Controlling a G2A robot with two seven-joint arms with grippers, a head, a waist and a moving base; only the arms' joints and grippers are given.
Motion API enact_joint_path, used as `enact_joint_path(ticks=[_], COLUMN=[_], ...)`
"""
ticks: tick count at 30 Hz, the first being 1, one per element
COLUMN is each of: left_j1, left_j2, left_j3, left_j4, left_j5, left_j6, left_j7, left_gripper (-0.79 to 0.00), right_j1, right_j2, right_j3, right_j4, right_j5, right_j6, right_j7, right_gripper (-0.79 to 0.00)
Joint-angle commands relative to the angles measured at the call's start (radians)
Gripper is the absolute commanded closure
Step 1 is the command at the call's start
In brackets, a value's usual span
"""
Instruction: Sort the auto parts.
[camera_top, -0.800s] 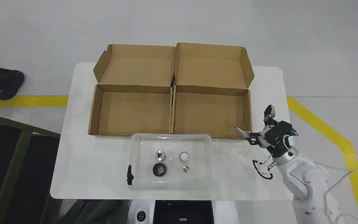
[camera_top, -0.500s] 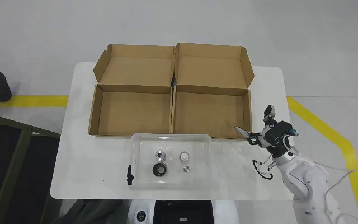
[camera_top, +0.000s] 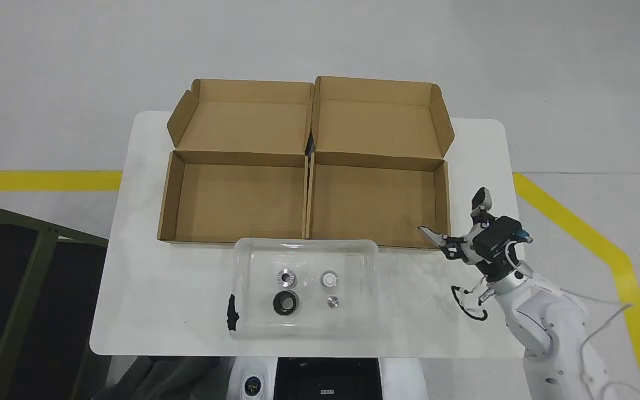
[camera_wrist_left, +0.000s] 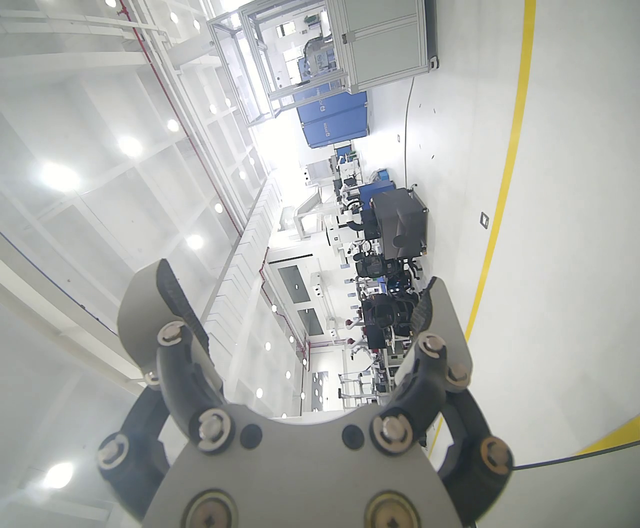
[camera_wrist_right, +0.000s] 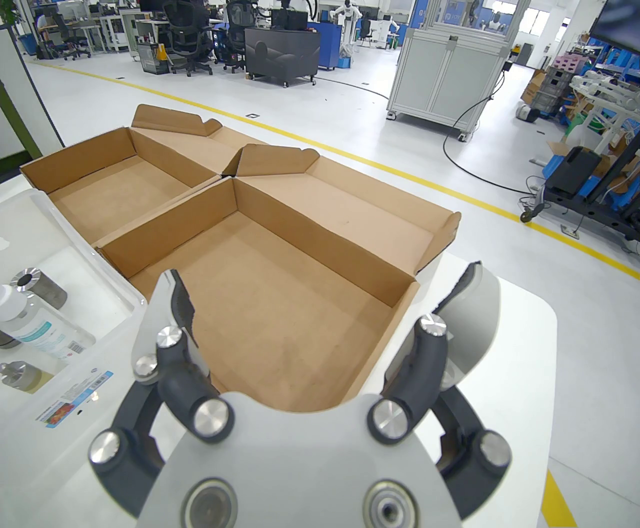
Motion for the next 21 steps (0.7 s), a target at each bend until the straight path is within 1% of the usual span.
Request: enact_joint_path(ticks=[1, 7, 12, 16, 21], left_j1=[0.000, 0.000, 0.000, 0.000, 0.000], left_j2=[0.000, 0.000, 0.000, 0.000, 0.000], left_j3=[0.000, 0.000, 0.000, 0.000, 0.000], left_j4=[0.000, 0.000, 0.000, 0.000, 0.000], left_j5=[0.000, 0.000, 0.000, 0.000, 0.000], left_j6=[0.000, 0.000, 0.000, 0.000, 0.000], left_j7=[0.000, 0.000, 0.000, 0.000, 0.000], left_gripper=[-0.785, -0.785, -0.785, -0.785, -0.785], right_j1=[0.015, 0.081, 0.144, 0.192, 0.234], right_j2=[0.004, 0.016, 0.025, 0.030, 0.035], right_j3=[-0.001, -0.020, -0.072, -0.131, -0.204], right_j4=[-0.006, 0.012, 0.047, 0.058, 0.039], right_j5=[-0.001, 0.067, 0.149, 0.199, 0.229], right_j6=[-0.036, -0.196, -0.324, -0.383, -0.415], right_j7=[0.016, 0.097, 0.207, 0.284, 0.356], right_gripper=[-0.785, -0.785, -0.785, -0.785, -0.785])
